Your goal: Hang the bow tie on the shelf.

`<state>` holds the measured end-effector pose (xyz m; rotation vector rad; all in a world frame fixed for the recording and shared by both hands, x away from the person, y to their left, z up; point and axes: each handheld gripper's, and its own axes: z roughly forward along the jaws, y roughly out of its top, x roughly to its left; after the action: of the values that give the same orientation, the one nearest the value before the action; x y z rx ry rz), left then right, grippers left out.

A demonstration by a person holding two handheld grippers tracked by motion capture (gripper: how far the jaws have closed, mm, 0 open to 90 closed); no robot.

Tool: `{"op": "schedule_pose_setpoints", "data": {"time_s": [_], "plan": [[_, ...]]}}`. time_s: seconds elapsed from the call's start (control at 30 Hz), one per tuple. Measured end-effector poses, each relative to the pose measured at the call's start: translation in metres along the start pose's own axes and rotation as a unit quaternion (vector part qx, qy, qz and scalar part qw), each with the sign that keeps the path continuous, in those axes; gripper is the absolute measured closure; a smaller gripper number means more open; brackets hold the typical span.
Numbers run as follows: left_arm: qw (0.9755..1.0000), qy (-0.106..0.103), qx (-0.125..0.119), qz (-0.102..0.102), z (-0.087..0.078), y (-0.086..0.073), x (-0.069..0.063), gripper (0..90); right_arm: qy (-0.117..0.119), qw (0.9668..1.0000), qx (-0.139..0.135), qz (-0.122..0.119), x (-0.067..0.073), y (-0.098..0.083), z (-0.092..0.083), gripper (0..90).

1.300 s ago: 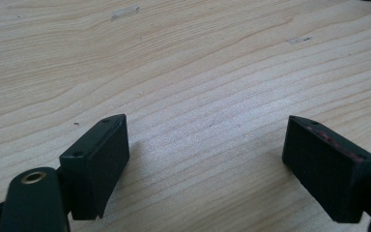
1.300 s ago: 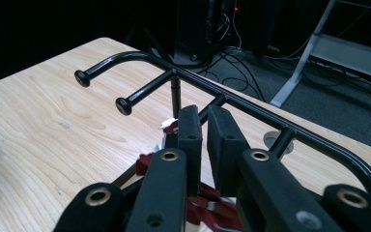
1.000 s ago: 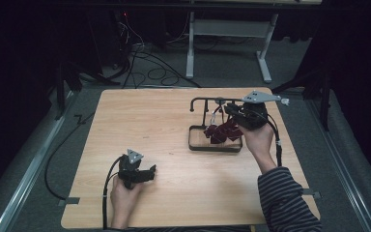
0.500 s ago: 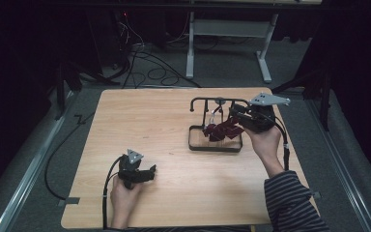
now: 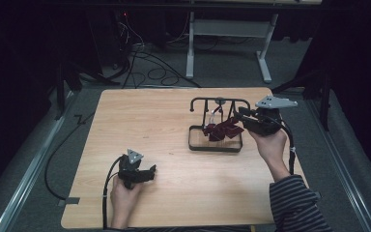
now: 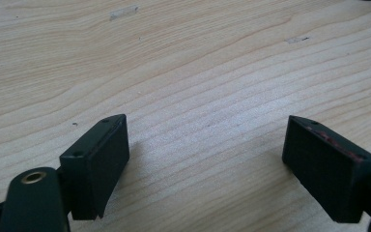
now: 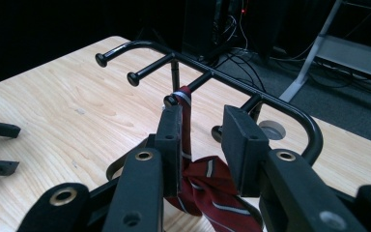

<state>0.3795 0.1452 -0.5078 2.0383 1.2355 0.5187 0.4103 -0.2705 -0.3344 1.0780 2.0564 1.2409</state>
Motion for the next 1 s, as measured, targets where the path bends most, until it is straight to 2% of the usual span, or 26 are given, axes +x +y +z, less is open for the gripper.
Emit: {"op": "schedule_pose_setpoints", "data": {"time_s": [0.27, 0.4, 0.6, 1.0], "plan": [[1.0000, 0.000, 0.000, 0.000, 0.000, 0.000, 0.000, 17.1, 0.000, 1.0000, 0.003, 0.006, -0.002, -0.005, -0.006, 68.6], [1.0000, 0.000, 0.000, 0.000, 0.000, 0.000, 0.000, 17.1, -0.004, 1.0000, 0.008, 0.000, -0.004, -0.008, -0.011, 67.8], [1.0000, 0.000, 0.000, 0.000, 0.000, 0.000, 0.000, 17.1, -0.004, 1.0000, 0.003, 0.005, -0.007, -0.012, -0.020, 66.5], [1.0000, 0.000, -0.001, 0.000, 0.000, 0.000, 0.000, 17.1, 0.001, 0.9997, -0.002, 0.022, -0.008, -0.027, -0.023, 64.6]]}}
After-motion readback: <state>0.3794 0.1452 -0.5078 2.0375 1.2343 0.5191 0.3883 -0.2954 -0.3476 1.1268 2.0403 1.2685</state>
